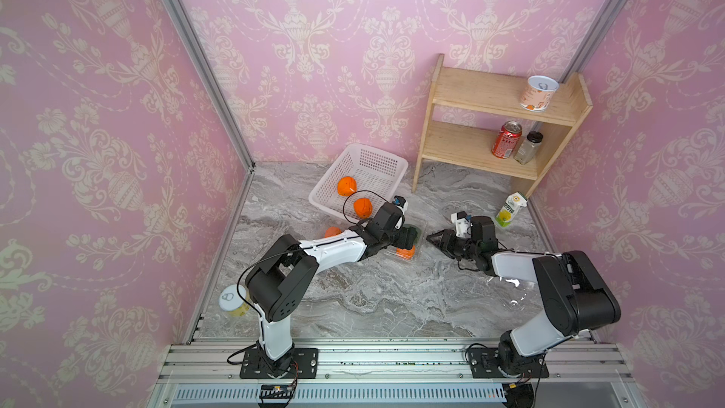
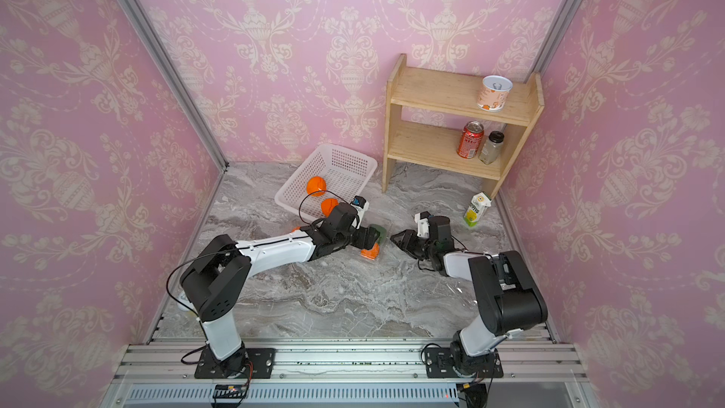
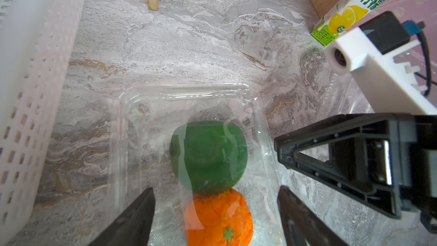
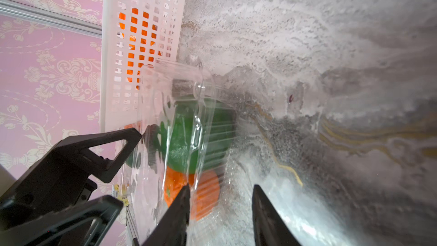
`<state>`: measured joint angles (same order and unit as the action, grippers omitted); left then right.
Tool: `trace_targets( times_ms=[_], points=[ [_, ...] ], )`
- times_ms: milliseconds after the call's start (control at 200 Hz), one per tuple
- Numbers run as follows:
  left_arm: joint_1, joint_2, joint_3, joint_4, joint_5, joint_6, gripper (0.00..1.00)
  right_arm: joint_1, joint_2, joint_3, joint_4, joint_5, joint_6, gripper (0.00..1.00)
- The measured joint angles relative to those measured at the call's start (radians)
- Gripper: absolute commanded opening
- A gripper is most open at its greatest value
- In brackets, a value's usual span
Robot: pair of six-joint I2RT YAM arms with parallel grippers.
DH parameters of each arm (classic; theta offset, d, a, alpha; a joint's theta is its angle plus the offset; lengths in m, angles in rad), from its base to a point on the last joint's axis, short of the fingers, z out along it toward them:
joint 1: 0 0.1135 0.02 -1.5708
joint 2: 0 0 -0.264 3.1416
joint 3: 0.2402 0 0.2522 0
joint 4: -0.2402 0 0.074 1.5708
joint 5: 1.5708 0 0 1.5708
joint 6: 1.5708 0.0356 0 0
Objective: Take oranges out of containers
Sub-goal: Open the packing box at the center of the board.
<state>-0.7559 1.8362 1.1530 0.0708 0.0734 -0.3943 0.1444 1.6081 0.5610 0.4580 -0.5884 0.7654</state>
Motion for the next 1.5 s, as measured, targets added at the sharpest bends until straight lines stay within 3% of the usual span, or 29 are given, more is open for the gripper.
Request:
trace_targets(
  times_ms=[1141, 1376, 1496],
  points=[
    [0.000, 0.023, 0.015, -0.001, 0.000, -0.019, 0.80, 0.015, 0.115, 0.066, 0.087, -0.026, 0.048, 0.41],
    [0.009, 0.023, 0.017, -0.005, -0.005, -0.019, 0.80, 0.036, 0.140, 0.106, 0.065, -0.017, 0.048, 0.37],
    [0.009, 0.023, 0.018, -0.007, -0.008, -0.019, 0.80, 0.040, 0.142, 0.119, 0.052, -0.014, 0.048, 0.29]
  ],
)
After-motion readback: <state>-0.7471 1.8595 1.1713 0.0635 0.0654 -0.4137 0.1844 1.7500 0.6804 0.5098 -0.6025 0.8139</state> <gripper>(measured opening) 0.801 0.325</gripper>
